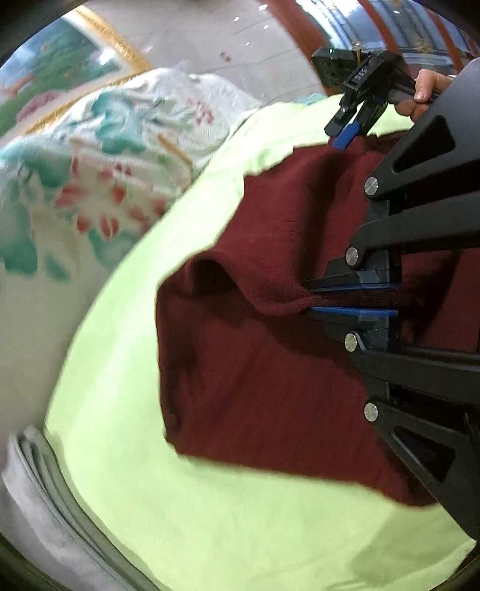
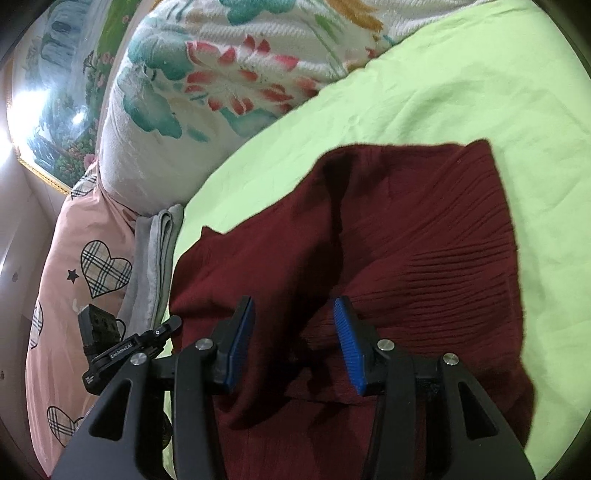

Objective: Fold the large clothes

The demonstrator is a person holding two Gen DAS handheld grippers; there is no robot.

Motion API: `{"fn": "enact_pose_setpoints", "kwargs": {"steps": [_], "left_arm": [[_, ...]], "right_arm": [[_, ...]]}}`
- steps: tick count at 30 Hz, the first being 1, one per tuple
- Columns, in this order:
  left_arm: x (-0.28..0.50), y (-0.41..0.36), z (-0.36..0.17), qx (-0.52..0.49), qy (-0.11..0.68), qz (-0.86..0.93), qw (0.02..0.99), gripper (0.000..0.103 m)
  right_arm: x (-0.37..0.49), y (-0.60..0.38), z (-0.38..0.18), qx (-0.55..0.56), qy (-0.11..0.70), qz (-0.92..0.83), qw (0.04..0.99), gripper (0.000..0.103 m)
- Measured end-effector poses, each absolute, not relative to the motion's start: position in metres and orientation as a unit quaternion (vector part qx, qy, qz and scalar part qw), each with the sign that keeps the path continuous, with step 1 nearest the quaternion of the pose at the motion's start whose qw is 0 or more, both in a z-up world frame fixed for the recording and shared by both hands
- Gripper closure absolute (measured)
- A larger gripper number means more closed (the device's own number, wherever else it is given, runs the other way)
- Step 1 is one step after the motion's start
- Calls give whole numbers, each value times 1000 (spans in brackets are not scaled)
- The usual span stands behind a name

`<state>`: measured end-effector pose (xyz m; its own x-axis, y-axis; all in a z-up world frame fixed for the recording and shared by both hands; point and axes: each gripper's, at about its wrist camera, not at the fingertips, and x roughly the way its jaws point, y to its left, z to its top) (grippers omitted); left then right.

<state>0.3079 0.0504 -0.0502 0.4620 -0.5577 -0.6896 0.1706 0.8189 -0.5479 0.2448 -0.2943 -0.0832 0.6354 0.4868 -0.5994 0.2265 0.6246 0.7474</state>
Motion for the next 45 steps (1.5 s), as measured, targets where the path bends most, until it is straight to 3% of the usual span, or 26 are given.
{"fn": "enact_pose_setpoints", "kwargs": {"steps": [10,12,13,21,25,33,34,35,38,39,41,43,45], "left_arm": [[299,47,-55,-206,473,-235,824,98],[301,45,-53,-206,475,-239,821,98],[303,42,-50,-207,474,-243,821,98],[300,20,50,-195,344,-334,856,98],[295,9,23,-169,355,-332,857,98],[277,21,-65,-151,453,-297,827,98],[277,21,-68,-149,458,-294,826,97],[277,24,-69,-147,464,-291,823,97],[271,30,-60,-148,463,-295,823,98],[272,29,-55,-147,458,-295,826,95],[271,28,-43,-148,451,-306,826,72],[272,31,-38,-145,453,-305,825,32],[276,22,-39,-138,457,-298,826,32]], "right_arm": [[267,-262,-99,432,442,117,778,56],[271,-255,-101,411,460,106,780,69],[275,-255,-102,410,464,107,778,99],[256,-310,7,401,263,124,869,99],[251,-303,-14,333,325,109,878,99],[221,-300,-87,364,418,93,827,97],[220,-300,-90,366,425,91,823,89],[220,-300,-90,370,431,89,818,75],[211,-305,-87,376,426,81,819,67],[208,-307,-84,381,420,83,819,67],[206,-308,-80,391,412,86,818,67],[210,-304,-80,392,416,89,816,67],[215,-298,-85,390,429,87,811,67]]}}
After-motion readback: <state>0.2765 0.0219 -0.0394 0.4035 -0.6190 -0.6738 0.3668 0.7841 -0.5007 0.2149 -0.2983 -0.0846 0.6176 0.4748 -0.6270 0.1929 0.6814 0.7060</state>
